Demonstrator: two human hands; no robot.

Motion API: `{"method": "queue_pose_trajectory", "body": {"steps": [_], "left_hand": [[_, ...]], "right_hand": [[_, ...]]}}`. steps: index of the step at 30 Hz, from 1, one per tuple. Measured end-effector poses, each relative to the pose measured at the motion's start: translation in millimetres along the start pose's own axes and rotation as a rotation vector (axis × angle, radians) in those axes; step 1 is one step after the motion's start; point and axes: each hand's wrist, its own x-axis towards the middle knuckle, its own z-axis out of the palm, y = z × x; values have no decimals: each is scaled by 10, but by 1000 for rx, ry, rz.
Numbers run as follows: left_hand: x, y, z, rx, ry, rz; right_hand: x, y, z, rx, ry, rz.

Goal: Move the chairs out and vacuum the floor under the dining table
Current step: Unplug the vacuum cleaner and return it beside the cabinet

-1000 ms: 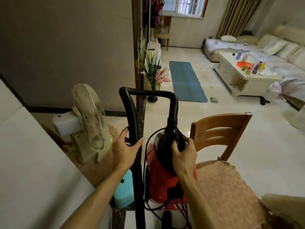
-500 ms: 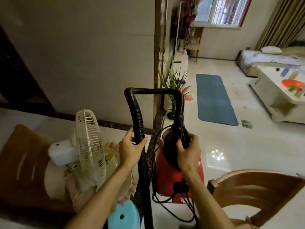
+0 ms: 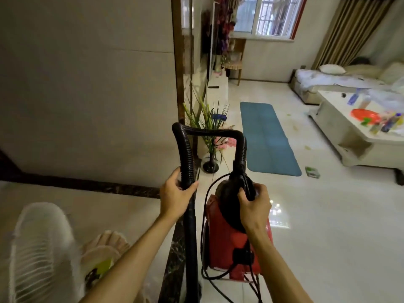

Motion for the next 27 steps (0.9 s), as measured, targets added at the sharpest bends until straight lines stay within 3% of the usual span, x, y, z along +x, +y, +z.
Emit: {"method": "queue_pose_trajectory", "body": {"steps": [5, 13, 27], "left_hand": [[1002, -212, 613, -10, -162, -32], [2062, -132, 1829, -37, -358, -19], [3031, 632, 4793, -13, -702, 165]], "right_hand": [[822, 42, 321, 3, 124, 96], [1992, 104, 143, -10, 352, 174], [4169, 962, -1102, 17, 712, 266]]}}
